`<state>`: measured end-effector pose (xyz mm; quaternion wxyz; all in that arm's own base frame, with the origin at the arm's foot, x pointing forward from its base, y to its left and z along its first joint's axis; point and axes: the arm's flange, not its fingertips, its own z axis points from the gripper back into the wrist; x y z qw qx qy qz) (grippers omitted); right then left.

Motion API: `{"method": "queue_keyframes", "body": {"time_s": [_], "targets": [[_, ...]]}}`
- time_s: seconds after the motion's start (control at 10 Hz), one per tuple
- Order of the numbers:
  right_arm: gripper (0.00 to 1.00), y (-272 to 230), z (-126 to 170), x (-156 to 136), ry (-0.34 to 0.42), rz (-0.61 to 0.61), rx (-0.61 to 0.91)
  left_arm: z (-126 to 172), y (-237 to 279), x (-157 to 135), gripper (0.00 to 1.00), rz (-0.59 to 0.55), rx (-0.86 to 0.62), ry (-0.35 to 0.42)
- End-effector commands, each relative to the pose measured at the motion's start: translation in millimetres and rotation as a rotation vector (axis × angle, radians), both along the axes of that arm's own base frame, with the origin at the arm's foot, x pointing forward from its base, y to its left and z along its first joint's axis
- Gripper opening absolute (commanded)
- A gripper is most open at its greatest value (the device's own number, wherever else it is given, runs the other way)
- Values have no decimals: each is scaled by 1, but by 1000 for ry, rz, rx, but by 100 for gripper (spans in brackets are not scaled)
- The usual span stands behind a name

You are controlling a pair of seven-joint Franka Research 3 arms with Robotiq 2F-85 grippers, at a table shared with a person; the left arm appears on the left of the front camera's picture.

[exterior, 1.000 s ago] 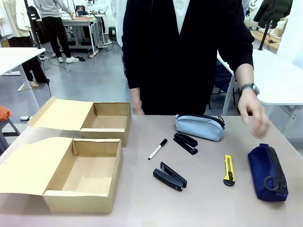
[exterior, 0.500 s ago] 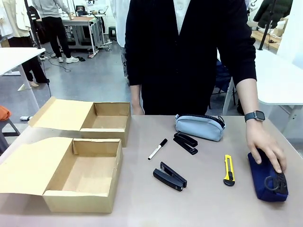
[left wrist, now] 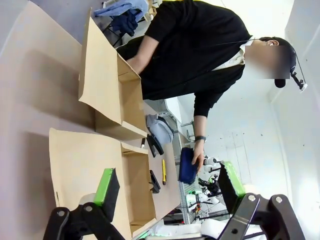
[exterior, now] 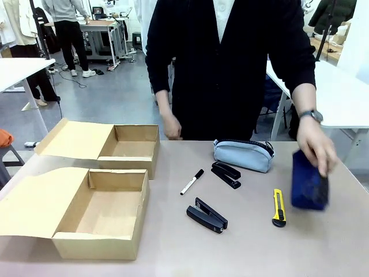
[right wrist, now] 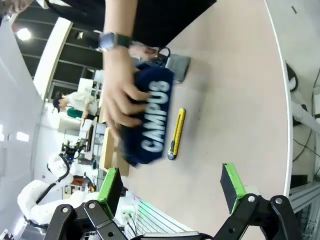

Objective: Place items inside the box.
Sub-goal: Pick up a Pencil pouch or Stapler and place it inside the Mailer Box closest to the robot.

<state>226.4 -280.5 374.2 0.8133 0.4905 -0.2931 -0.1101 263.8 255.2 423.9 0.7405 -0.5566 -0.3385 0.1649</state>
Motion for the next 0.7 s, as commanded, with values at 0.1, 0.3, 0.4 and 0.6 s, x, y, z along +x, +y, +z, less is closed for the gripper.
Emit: {"method": "queue_keyframes", "body": {"time_s": [0.1, 0.3, 0.4, 0.6], "targets": [[100, 0, 0, 0, 0, 0, 0, 1, 0, 2, 100, 5, -7, -35], [100, 61, 21, 32, -60, 160, -175, 1, 0, 2, 100, 5, -7, -35], [100, 114, 29, 62, -92, 303, -281, 1, 0, 2, 100, 5, -7, -35], [100, 232, 32, 121, -123, 511, -489, 1, 0, 2, 100, 5, -7, -35]]}}
